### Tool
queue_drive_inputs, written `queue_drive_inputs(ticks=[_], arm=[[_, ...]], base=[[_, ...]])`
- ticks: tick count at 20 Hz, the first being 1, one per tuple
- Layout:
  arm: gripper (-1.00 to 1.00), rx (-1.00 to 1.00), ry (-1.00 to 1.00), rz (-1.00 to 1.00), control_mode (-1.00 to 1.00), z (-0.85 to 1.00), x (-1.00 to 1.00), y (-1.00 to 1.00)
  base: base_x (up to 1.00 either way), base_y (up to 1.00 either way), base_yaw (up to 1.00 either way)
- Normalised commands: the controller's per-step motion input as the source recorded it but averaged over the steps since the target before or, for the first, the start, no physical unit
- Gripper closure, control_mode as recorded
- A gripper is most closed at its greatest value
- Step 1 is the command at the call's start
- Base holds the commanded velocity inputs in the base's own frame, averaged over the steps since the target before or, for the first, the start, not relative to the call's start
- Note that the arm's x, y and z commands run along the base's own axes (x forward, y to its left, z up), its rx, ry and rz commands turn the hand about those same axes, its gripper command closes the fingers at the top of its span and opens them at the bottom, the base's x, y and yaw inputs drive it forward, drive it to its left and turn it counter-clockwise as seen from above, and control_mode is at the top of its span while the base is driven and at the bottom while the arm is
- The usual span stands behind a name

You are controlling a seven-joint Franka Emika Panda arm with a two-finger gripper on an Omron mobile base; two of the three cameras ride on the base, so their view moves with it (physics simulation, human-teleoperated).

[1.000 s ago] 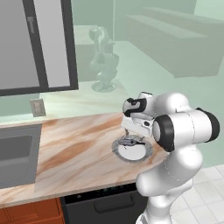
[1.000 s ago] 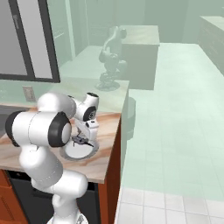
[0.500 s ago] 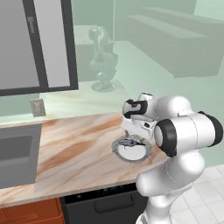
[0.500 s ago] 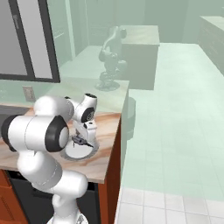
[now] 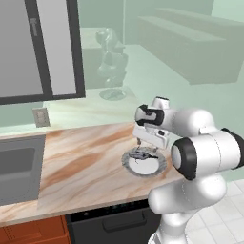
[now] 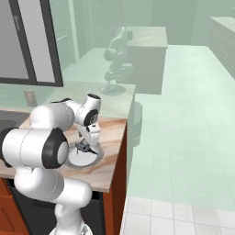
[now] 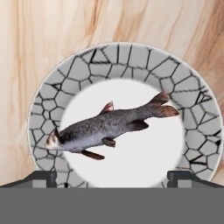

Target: Pick up the knife from the drawer and place it on the cutting board. Then place the meat from the plate to the cutting board.

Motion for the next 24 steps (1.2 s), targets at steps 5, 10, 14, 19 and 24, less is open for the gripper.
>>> queue_drive_inputs(ticks=[5, 10, 14, 19, 24], arm=[[-1.0, 0.01, -0.07, 0.16, -1.0, 0.22, -0.06, 0.0], [-1.0, 0.0, -0.18, 0.5, -1.0, 0.13, -0.31, 0.0], [-1.0, -0.02, -0.18, 0.62, -1.0, 0.0, -0.24, 0.0], [-1.0, -0.11, -0.14, 0.68, -1.0, -0.2, -0.14, 0.0], [-1.0, -0.11, -0.13, 0.57, -1.0, -0.13, 0.01, 0.0]], base=[[0.0, 0.0, 0.0], [0.0, 0.0, 0.0], [0.0, 0.0, 0.0], [0.0, 0.0, 0.0], [0.0, 0.0, 0.0]])
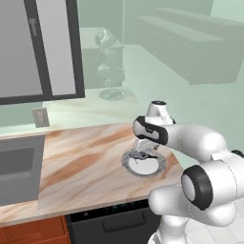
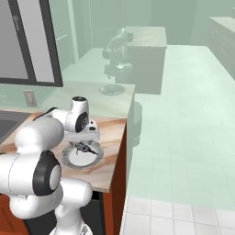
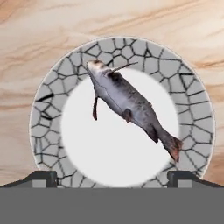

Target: Pick up the knife from the drawer and place it on the cutting board. Then place the meat from the plate to the cutting board.

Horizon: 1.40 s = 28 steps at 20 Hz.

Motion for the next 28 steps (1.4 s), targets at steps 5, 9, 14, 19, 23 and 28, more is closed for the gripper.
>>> queue_drive_inputs(ticks=[5, 9, 14, 19, 23, 28], arm=[[-1.0, -0.06, -0.12, 0.48, -1.0, -0.07, 0.13, 0.0], [-1.0, 0.0, -0.01, 0.26, -1.0, 0.0, 0.27, -0.03], [-1.0, 0.0, 0.04, 0.15, -1.0, -0.08, 0.43, -0.06], [-1.0, 0.0, 0.12, 0.13, -1.0, -0.27, 0.35, -0.1], [-1.0, 0.0, 0.12, 0.09, -1.0, -0.29, 0.08, -0.11], [-1.0, 0.0, 0.08, 0.06, -1.0, -0.3, 0.01, -0.07]], base=[[0.0, 0.0, 0.0], [0.0, 0.0, 0.0], [0.0, 0.0, 0.0], [0.0, 0.0, 0.0], [0.0, 0.0, 0.0], [0.0, 0.0, 0.0]])
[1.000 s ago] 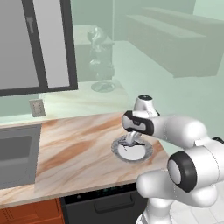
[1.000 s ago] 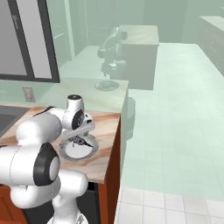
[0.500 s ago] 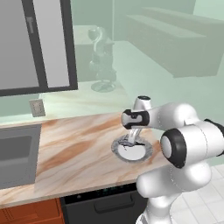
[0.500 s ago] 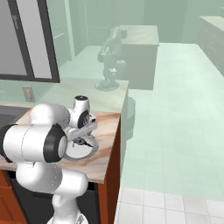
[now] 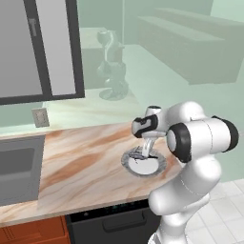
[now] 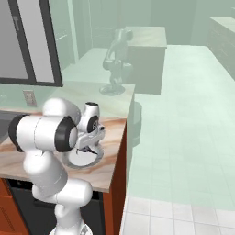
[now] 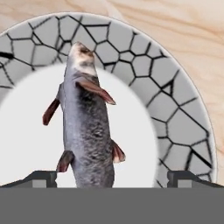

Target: Pick up the knife from the drawer and place it on the cutting board. Then place the meat from the plate to the cutting board.

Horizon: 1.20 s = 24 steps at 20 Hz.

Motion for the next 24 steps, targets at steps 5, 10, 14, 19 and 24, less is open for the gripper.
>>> queue_drive_inputs(ticks=[5, 10, 14, 19, 24], arm=[[-1.0, -0.01, -0.01, 0.08, -1.0, -0.2, -0.35, 0.0], [-1.0, 0.0, -0.03, 0.04, -1.0, 0.0, -0.12, 0.0], [-1.0, 0.0, -0.06, 0.0, -1.0, 0.0, -0.09, 0.0], [-1.0, 0.0, -0.09, 0.0, -1.0, 0.0, -0.16, 0.07], [-1.0, 0.0, -0.01, 0.0, -1.0, 0.0, 0.0, 0.03]], base=[[0.0, 0.0, 0.0], [0.0, 0.0, 0.0], [0.0, 0.0, 0.0], [0.0, 0.0, 0.0], [0.0, 0.0, 0.0]])
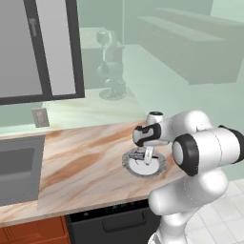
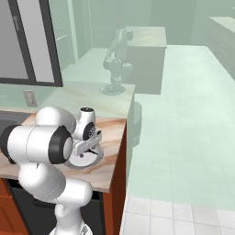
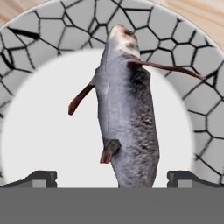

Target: Pick up the knife from the drawer and place it on the cutting board. Then place the meat from the plate to the cutting board.

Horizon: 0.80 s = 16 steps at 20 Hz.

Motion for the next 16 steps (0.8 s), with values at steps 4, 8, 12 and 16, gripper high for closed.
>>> queue_drive_inputs(ticks=[4, 8, 12, 16], arm=[[-1.0, 0.0, 0.0, 0.0, -1.0, 0.0, 0.0, 0.0], [-1.0, 0.0, 0.0, 0.0, -1.0, 0.0, 0.11, 0.0], [-1.0, 0.0, 0.0, 0.0, -1.0, 0.0, 0.3, 0.0], [-1.0, 0.0, 0.0, 0.0, -1.0, 0.0, 0.14, 0.0]], base=[[0.0, 0.0, 0.0], [0.0, 0.0, 0.0], [0.0, 0.0, 0.0], [0.0, 0.0, 0.0]])
